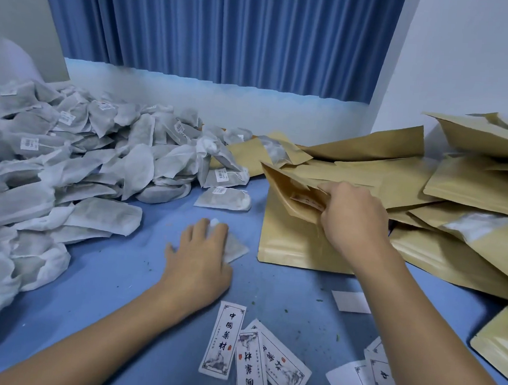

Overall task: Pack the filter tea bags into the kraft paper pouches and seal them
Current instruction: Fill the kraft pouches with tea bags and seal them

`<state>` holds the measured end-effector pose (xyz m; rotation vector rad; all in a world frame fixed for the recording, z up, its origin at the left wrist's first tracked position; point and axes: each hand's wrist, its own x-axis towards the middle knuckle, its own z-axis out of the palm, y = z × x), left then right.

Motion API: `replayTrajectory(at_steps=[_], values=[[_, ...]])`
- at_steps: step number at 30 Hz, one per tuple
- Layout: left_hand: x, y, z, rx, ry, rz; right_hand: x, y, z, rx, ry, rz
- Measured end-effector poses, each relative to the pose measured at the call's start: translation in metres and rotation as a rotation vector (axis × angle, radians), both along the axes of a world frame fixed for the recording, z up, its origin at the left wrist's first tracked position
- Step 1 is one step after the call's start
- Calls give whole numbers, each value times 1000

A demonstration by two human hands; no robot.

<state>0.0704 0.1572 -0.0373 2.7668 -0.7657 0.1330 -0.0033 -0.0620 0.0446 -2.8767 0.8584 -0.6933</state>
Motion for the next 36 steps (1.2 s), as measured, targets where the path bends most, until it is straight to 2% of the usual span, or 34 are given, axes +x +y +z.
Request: replayTrajectory(at_steps=[2, 5, 7, 9, 12, 15, 17, 19, 20, 22, 24, 26, 27, 28, 29, 30, 31, 34, 35, 36], values=[[3, 7, -9, -66, 47, -82, 5, 2, -1, -4, 1, 4], [1, 3, -2, -500, -21, -186, 10, 5, -5, 7, -1, 3], [-6, -2, 9, -701, -157, -280, 11, 6, -9, 5, -1, 7], [-8, -7, 17, -810, -319, -351, 12, 5, -10, -1, -5, 9], [-3, -21, 34, -929, -481, -343, 11, 7, -9, 6, 2, 20], [0, -43, 48, -880, -551, -360, 12, 12, -7, 18, 16, 54], [0, -62, 54, -588, -566, -353, 11, 15, -4, 9, 14, 89], [-5, -83, 55, -177, -441, -281, 10, 19, -1, -62, 31, 132], [-7, -92, 54, -79, -327, -267, 10, 21, 1, -97, 43, 154], [-3, -106, 49, -57, -160, -261, 9, 26, 4, -111, 56, 172], [10, -116, 49, -241, 58, -228, 8, 28, 7, -86, 43, 161], [24, -125, 55, -507, 495, -150, 9, 29, 8, -65, 35, 157], [24, -129, 61, -691, 736, -129, 10, 31, 7, -66, 42, 162], [24, -135, 65, -905, 868, -81, 11, 32, 6, -78, 48, 165], [24, -142, 68, -1110, 924, 7, 13, 33, 5, -100, 45, 155], [24, -149, 70, -1161, 843, 40, 14, 31, 6, -131, 31, 129], [22, -150, 71, -1115, 677, -3, 16, 28, 7, -172, 10, 92], [26, -139, 64, -673, 27, -293, 25, 12, 15, -243, -41, -23], [28, -127, 62, -625, -201, -407, 29, 8, 16, -246, -35, -46], [29, -113, 58, -689, -364, -545, 33, 5, 16, -246, -21, -64]])
